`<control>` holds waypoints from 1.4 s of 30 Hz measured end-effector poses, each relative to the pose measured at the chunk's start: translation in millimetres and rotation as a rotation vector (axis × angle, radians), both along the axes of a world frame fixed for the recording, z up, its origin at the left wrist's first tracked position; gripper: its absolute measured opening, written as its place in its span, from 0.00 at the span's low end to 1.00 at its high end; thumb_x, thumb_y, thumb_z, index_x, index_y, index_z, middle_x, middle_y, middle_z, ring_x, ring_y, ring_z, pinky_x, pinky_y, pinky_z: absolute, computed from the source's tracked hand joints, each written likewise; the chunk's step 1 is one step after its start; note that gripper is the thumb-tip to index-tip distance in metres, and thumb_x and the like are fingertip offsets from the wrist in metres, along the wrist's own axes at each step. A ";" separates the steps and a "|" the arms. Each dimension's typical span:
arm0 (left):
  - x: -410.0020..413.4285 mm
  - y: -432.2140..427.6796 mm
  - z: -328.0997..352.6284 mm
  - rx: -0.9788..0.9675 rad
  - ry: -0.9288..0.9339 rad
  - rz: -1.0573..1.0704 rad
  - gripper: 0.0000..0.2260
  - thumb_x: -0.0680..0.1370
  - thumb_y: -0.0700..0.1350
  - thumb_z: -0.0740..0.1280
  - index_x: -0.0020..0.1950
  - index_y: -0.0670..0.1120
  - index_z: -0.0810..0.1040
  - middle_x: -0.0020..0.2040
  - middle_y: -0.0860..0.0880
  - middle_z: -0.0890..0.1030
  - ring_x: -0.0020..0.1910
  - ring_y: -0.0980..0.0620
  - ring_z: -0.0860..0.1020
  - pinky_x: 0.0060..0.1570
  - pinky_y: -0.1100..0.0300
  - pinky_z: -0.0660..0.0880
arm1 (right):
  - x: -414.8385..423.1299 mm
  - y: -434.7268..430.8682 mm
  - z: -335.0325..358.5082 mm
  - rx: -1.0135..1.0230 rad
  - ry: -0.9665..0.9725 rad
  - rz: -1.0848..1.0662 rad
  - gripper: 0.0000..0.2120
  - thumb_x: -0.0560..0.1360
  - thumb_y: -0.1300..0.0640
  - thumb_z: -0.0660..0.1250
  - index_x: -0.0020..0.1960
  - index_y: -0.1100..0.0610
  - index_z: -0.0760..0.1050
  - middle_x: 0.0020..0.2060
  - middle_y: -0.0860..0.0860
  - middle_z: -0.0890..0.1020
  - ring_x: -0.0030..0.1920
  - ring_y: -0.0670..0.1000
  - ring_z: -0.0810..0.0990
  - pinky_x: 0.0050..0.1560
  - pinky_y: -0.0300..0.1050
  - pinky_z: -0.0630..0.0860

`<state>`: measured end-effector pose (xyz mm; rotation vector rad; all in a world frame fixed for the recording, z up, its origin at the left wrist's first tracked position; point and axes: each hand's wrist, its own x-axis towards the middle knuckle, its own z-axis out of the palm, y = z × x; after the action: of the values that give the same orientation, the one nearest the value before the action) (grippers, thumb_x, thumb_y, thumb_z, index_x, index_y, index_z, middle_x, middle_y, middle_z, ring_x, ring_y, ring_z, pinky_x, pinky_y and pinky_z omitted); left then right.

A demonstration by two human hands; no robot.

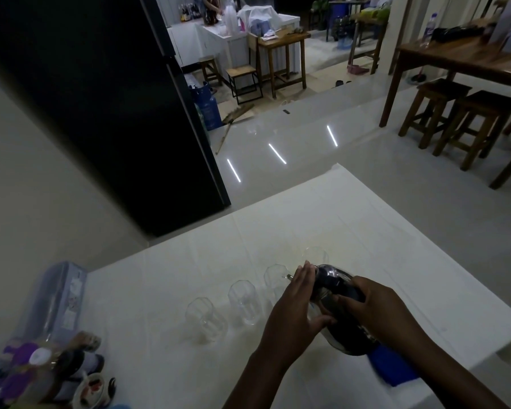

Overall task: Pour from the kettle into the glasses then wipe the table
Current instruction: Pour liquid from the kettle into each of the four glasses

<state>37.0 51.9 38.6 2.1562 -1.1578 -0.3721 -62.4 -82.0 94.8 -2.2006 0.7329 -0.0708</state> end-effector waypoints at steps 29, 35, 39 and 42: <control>1.0 -0.5 -1.4 -0.015 0.031 0.019 0.41 0.73 0.54 0.71 0.76 0.55 0.47 0.75 0.62 0.47 0.73 0.67 0.44 0.68 0.68 0.51 | 3.7 3.0 13.9 -0.073 0.004 0.026 0.17 0.72 0.53 0.69 0.34 0.37 0.65 0.28 0.39 0.73 0.32 0.36 0.71 0.31 0.32 0.62; 0.6 0.2 0.5 -0.024 0.043 0.018 0.41 0.74 0.54 0.70 0.76 0.56 0.45 0.75 0.63 0.47 0.73 0.67 0.44 0.68 0.68 0.51 | 3.4 4.1 15.9 -0.060 -0.001 0.040 0.15 0.72 0.51 0.69 0.34 0.37 0.66 0.29 0.39 0.73 0.32 0.37 0.72 0.31 0.33 0.63; 0.6 0.1 0.8 -0.013 0.041 0.022 0.40 0.74 0.54 0.70 0.76 0.56 0.46 0.74 0.64 0.46 0.72 0.67 0.44 0.67 0.69 0.51 | 3.1 4.6 17.2 -0.072 -0.009 0.039 0.16 0.72 0.52 0.69 0.34 0.37 0.65 0.29 0.39 0.73 0.32 0.37 0.72 0.31 0.33 0.63; 0.5 -0.4 0.7 -0.016 0.043 0.020 0.41 0.74 0.54 0.71 0.76 0.56 0.46 0.74 0.65 0.45 0.72 0.68 0.43 0.66 0.70 0.50 | 2.8 3.6 17.0 -0.061 -0.008 0.041 0.16 0.72 0.52 0.69 0.34 0.36 0.66 0.30 0.39 0.74 0.33 0.37 0.73 0.32 0.33 0.64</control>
<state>37.4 51.5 39.3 2.1339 -1.1110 -0.3966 -59.6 -78.4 111.8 -2.2719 0.6889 -0.0818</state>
